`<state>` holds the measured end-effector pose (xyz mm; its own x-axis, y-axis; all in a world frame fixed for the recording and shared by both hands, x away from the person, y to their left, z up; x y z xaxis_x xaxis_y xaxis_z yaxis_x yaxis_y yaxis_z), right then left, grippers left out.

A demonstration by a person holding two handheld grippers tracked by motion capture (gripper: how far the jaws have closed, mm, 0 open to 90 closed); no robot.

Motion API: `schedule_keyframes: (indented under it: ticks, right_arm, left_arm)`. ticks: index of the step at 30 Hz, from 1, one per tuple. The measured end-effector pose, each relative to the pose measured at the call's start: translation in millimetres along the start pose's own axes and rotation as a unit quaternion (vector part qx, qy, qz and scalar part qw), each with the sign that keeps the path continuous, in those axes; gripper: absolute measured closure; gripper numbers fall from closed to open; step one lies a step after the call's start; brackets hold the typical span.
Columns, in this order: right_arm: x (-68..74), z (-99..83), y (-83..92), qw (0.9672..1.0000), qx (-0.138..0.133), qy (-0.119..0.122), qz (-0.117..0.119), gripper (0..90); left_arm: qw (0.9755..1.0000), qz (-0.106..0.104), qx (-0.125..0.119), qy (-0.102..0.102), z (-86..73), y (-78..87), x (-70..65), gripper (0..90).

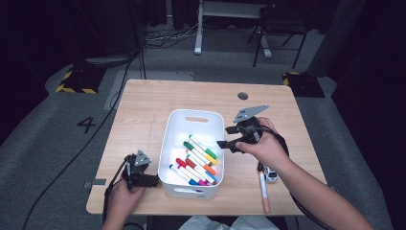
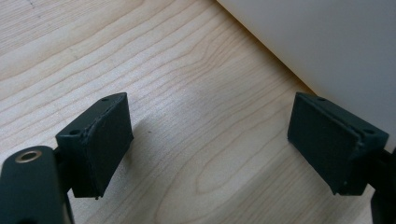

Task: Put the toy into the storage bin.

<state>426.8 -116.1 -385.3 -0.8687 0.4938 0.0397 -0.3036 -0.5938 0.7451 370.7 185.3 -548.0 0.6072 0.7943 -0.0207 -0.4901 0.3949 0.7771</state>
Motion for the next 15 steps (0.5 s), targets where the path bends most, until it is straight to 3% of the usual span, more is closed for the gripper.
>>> schedule_keyframes:
  ticks: [15]
  right_arm:
    - [-42.1, -37.0, 22.5, 0.9978, 0.008, -0.055, -0.036, 36.3]
  left_arm:
    - [1.0000, 0.000, 0.000, 0.000, 0.0, 0.0, 0.0, 14.2]
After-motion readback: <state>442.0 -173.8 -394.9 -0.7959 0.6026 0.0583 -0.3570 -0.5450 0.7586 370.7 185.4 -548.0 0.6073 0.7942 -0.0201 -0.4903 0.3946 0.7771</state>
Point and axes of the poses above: each handheld gripper's, and its own axes: y roughly backward along the jaws, z roughly out of its top, x roughly to its left, the point moved 6 cm from there along -y, roughly forward along the jaws, and after that the axes turned 4 degrees about x, right-handed, at the moved point
